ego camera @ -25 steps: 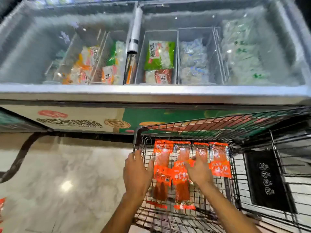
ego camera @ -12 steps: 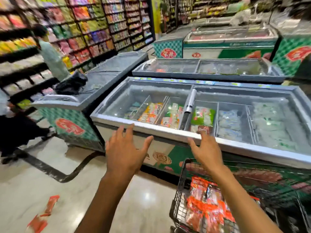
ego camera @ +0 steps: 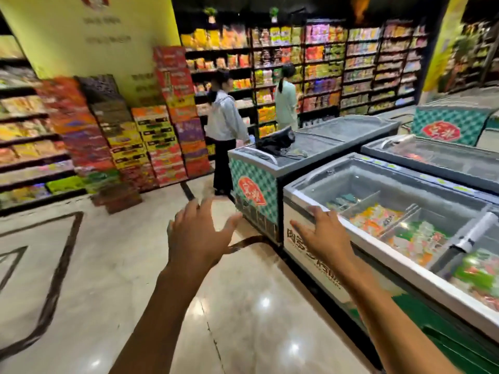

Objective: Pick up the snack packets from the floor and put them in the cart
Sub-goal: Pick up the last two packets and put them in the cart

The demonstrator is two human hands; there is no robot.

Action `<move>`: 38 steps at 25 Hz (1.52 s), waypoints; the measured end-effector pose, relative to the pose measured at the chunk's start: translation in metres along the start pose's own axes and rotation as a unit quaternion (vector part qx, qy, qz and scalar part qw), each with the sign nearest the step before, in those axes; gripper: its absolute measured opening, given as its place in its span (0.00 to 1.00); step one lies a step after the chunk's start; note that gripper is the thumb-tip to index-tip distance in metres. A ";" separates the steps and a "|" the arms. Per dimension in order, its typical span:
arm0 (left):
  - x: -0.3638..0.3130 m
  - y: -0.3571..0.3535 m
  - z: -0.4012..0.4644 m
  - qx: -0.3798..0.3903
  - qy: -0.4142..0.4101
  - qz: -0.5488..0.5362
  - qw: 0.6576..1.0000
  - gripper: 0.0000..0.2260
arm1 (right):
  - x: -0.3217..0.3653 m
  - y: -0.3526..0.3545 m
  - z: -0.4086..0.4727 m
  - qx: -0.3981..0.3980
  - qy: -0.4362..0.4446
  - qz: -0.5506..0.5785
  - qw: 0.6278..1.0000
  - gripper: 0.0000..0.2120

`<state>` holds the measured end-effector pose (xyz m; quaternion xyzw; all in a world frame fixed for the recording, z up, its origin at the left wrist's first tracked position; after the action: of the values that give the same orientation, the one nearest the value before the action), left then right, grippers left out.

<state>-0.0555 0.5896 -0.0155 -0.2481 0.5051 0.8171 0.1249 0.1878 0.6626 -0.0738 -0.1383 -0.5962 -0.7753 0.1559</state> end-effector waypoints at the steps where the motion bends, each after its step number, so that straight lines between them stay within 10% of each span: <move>1: 0.015 0.013 -0.003 -0.015 0.025 0.008 1.000 0.37 | 0.020 -0.007 0.002 0.011 0.025 0.003 1.000 0.30; 15: 0.217 0.074 0.021 -0.103 0.190 0.014 0.976 0.36 | 0.234 -0.143 0.061 0.137 0.270 -0.020 0.953 0.33; 38: 0.526 -0.148 0.487 -0.027 0.143 0.098 0.984 0.34 | 0.411 -0.508 0.457 0.096 0.258 -0.055 0.960 0.30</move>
<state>-0.5689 1.0656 -0.2292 -0.3148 0.5179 0.7946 -0.0362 -0.3812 1.1954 -0.2426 0.1155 -0.6144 -0.7308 0.2739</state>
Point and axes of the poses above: each hand's wrist, its own z-axis towards the middle knuckle, its own y-axis out of the back of the hand, x = y × z, the point moved 1 cm from there along z, towards the middle knuckle, and after that the axes turned 15 degrees about -z, right-handed, at the moved point
